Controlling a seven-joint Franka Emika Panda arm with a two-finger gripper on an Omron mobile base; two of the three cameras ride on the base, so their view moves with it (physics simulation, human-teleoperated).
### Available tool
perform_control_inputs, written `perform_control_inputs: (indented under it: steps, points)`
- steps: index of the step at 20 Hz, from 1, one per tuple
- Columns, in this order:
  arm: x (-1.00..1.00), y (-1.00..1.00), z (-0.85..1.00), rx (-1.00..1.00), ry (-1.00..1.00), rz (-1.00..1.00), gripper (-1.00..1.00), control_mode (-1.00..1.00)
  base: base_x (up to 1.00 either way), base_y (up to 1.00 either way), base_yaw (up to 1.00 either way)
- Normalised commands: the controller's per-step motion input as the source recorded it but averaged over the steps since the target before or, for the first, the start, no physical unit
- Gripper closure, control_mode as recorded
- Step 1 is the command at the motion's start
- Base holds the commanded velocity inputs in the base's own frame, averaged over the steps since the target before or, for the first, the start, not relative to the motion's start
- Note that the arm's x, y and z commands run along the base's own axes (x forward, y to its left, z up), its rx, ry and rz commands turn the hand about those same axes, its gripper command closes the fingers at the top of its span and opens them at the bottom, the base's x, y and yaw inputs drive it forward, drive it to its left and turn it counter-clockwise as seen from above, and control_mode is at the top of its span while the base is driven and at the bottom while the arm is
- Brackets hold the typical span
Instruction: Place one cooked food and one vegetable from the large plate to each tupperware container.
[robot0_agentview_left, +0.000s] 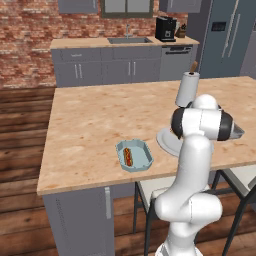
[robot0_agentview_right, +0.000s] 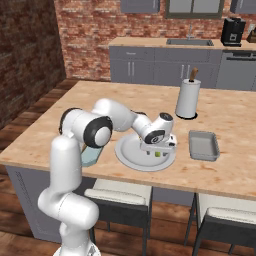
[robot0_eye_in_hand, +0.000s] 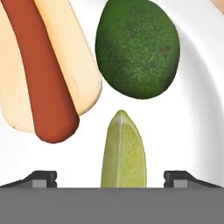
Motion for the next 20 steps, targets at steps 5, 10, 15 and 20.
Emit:
perform_control_inputs:
  steps: [5, 10, 15, 20]
  points:
    - [0.01, 0.0, -0.21, 0.0, 0.0, 0.0, 1.0, -1.0, 0.0, 0.0, 0.0]
    - [-0.18, 0.05, -0.29, 0.0, 0.01, 0.0, 1.0, -1.0, 0.0, 0.0, 0.0]
    - [-0.29, 0.22, -0.41, 0.0, 0.01, 0.0, 1.0, -1.0, 0.0, 0.0, 0.0]
    - [-0.39, 0.36, -0.57, -0.01, 0.06, 0.0, 1.0, -1.0, 0.0, 0.0, 0.0]
